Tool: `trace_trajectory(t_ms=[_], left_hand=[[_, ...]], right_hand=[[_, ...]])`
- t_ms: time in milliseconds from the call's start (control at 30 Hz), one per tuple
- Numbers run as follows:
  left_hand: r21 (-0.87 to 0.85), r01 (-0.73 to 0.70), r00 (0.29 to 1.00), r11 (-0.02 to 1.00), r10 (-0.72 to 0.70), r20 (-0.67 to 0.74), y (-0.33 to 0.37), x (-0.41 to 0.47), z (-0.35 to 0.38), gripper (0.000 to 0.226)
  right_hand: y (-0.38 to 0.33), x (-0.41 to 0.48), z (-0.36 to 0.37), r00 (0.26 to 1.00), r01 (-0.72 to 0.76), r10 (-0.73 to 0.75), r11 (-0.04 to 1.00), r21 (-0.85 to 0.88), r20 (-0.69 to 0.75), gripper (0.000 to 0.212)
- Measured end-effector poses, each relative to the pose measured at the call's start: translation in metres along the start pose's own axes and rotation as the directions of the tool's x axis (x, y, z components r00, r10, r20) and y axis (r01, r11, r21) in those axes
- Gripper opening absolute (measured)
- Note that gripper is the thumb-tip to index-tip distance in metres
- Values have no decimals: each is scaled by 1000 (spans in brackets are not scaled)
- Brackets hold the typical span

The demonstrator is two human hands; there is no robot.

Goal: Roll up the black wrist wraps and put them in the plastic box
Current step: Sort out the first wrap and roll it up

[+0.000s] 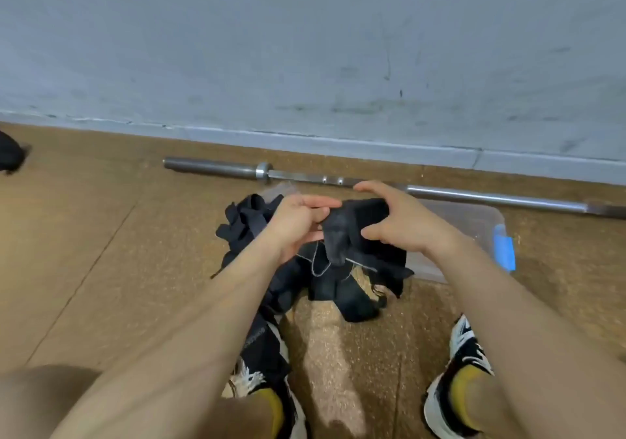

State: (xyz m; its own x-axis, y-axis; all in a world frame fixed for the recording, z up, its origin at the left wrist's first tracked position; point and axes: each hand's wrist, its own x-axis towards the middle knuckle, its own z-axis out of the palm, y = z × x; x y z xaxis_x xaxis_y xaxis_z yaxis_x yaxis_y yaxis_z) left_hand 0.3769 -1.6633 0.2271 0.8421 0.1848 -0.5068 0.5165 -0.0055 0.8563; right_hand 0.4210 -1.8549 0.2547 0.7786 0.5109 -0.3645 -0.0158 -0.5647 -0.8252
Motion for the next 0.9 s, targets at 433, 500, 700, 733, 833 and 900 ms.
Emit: trace_trajectory(t_ms=[433,500,700,733,833,900], left_hand=[[-9,-494,862,869,488,-137,214,-191,24,37],[54,-543,832,838,545,-102,225,-207,30,47],[628,-410,697,662,671,-253,245,-230,15,21],[658,-359,703,662,656,-275,247,-231,13,35],[594,-336,704,731,614,-358,250,-226,12,49],[498,-342,711,797,566,-417,252,-223,12,46]], right_hand=[[-137,-108,-81,884,402,-180,765,503,-432,58],[-140,-119,-91,887,413,-113,629,659,-448,49],[-117,-135,-115,917,395,-127,411,821,-378,21],[-115,-137,-115,918,397,-178,447,802,-356,19],[-115,-139,-112,907,419,-282,548,724,-312,28],[-115,-138,-107,907,419,-265,651,633,-328,39]])
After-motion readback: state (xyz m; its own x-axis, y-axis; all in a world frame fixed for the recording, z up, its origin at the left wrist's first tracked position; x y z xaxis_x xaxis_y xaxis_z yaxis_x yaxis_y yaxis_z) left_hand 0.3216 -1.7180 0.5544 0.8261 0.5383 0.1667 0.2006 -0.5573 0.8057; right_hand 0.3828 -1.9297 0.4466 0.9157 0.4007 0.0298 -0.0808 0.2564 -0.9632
